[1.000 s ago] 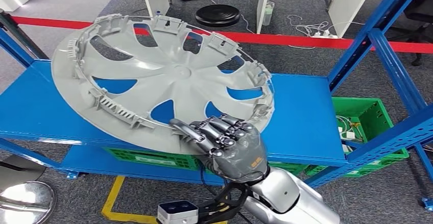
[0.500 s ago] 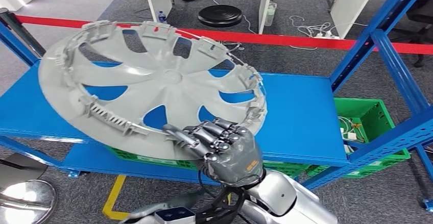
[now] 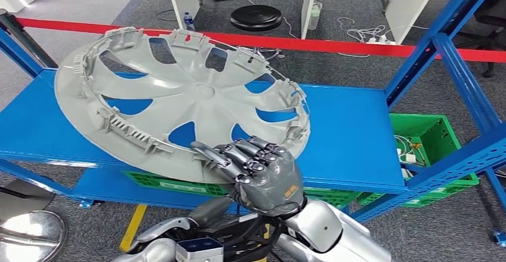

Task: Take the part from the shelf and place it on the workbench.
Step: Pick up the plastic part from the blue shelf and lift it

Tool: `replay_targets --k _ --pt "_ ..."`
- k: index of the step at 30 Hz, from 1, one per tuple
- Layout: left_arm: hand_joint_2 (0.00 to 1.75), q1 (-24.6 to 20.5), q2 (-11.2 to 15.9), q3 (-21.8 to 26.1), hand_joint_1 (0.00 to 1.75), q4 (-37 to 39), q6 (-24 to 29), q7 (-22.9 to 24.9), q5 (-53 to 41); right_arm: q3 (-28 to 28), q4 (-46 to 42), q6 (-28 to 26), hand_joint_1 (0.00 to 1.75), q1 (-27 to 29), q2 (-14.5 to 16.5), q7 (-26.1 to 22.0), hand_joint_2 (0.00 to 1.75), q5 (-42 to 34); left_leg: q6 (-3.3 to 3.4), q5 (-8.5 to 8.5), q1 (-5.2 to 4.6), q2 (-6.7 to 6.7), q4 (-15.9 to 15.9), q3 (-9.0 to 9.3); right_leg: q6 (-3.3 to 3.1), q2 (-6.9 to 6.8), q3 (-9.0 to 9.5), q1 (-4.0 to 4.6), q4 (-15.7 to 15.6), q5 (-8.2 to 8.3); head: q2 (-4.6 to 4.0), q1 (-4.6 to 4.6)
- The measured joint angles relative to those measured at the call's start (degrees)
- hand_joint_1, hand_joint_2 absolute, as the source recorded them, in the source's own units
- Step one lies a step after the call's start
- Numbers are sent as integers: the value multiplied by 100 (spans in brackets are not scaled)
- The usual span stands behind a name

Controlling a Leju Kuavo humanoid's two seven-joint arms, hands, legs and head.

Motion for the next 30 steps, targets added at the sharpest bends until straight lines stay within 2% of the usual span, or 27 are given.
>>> replay_targets --k 3,6,7,8,10,11,12,13,14,15,16,17,20,21,23,25,26,27,28,30 --pt "0 14 15 49 0 -146 -150 0 -32 4 24 0 175 -17 21 0 175 -21 21 -6 -15 -1 15 -23 28 0 -13 -15 -10 15 0 -2" --pt "0 0 30 85 0 -344 -340 73 -9 3 30 0 175 -35 42 2 175 -22 107 62 12 12 -60 -14 82 14 -74 -13 47 -34 0 3" --pt "0 -13 30 96 0 -427 -417 131 16 1 30 0 175 -42 43 2 175 -20 137 90 28 19 -94 -8 90 30 -169 -9 221 -137 0 14" --pt "0 -25 31 104 0 -512 -498 195 46 -1 31 0 175 -45 44 1 175 -18 152 104 38 25 -113 -7 88 52 -333 -9 523 -295 0 23" --pt "0 -41 34 114 0 -660 -607 305 109 -3 40 0 175 -40 43 -8 175 -13 163 106 33 24 -114 -19 93 82 -766 -7 1336 -581 0 36" --pt "0 -42 39 114 0 -706 -630 338 140 -5 48 0 175 -31 43 -20 175 -13 163 105 31 23 -113 -20 97 88 -947 -7 1625 -608 0 35" --pt "0 -41 43 115 0 -737 -636 358 169 -10 55 0 175 -24 42 -33 175 -16 162 102 30 20 -110 -19 99 89 -1046 -8 1715 -516 0 37" --pt "0 -40 47 115 0 -755 -631 364 191 -15 59 0 175 -19 42 -49 175 -20 154 97 33 14 -104 -15 96 89 -1040 -11 1571 -306 0 37" --pt "0 -40 50 115 0 -767 -616 355 204 -22 61 0 175 -16 42 -63 175 -23 138 86 35 5 -93 -10 89 88 -947 -15 1237 -28 0 38" --pt "0 -40 51 115 0 -775 -593 340 209 -27 61 0 175 -16 42 -77 175 -26 114 71 32 -2 -78 -16 78 91 -803 -14 885 182 0 40" --pt "0 -41 51 118 0 -782 -568 326 209 -32 60 0 175 -17 43 -94 175 -27 86 59 25 -9 -57 -27 63 98 -675 -9 582 334 0 39" --pt "0 -41 51 120 0 -786 -540 313 209 -35 60 0 175 -15 43 -112 175 -29 55 56 18 -13 -35 -43 51 104 -594 -2 398 397 0 36" --pt "0 -37 52 128 0 -790 -506 309 209 -50 59 0 175 -15 49 -139 175 -51 -23 64 19 -17 5 -93 -2 112 -570 2 287 379 0 27" --pt "0 -39 54 130 0 -793 -507 313 208 -56 58 0 175 -18 54 -138 175 -58 -56 8 23 -12 51 -126 -39 110 -574 -8 255 379 0 19" --pt "0 -42 61 133 0 -799 -511 336 207 -65 60 0 175 -25 71 -138 175 -62 -129 -299 41 -3 423 -287 -126 99 -600 -34 193 402 0 -8" --pt "0 -31 71 135 0 -799 -512 370 208 -67 62 0 175 -29 85 -149 175 -61 -181 -699 68 2 1127 -542 -184 85 -652 -23 193 440 0 -26" --pt "0 -20 77 136 0 -799 -510 384 208 -68 64 0 175 -28 87 -158 175 -63 -196 -806 79 2 1415 -636 -195 79 -677 -19 197 457 0 -26" --pt "0 -9 81 139 0 -798 -509 391 208 -68 67 0 175 -27 87 -167 175 -65 -204 -805 87 3 1540 -656 -200 74 -702 -16 203 477 0 -25" --pt "0 -3 85 144 0 -798 -508 393 207 -68 70 0 175 -26 88 -173 175 -66 -206 -693 93 3 1450 -578 -197 73 -728 -15 212 497 0 -25" --pt "0 -6 89 159 0 -799 -506 393 208 -68 73 0 175 -26 96 -178 175 -67 -196 -327 106 6 766 -193 -172 75 -768 -16 230 532 0 -26"
